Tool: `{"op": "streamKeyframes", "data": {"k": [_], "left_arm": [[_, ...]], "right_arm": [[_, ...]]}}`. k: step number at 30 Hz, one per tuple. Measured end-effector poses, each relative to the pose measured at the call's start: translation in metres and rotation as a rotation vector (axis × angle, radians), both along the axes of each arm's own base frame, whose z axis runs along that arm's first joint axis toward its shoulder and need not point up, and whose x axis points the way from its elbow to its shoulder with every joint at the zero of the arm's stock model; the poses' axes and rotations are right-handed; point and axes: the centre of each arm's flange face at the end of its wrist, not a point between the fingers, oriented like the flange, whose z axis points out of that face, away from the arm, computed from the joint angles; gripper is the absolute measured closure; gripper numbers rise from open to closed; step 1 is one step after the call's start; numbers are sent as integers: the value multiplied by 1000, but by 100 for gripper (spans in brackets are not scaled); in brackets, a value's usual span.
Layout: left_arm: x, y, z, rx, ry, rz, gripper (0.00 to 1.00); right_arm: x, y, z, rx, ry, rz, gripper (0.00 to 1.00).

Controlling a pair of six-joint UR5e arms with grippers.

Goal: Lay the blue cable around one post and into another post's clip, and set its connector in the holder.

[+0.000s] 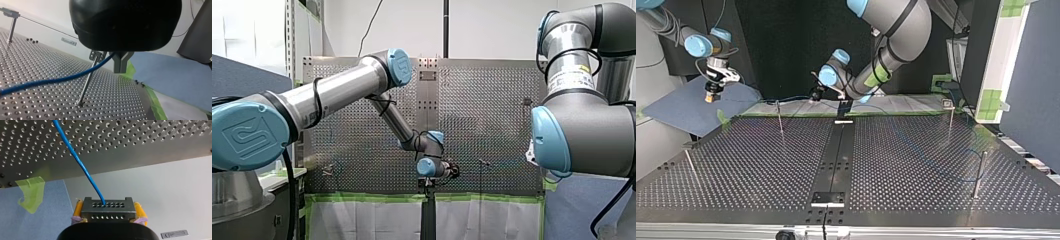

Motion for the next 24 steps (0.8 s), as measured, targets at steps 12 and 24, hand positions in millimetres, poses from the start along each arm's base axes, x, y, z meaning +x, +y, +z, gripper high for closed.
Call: {"op": "streamKeyframes", "data": {"k": [12,24], "left_arm": [[5,-2,-8,9,10,0,98],[17,-1,-3,-6,-1,11,98]], "right_arm": [[-4,-12,6,-1,-3,-4,100],[-7,-18,9,-8,-4,-8,100]]}}
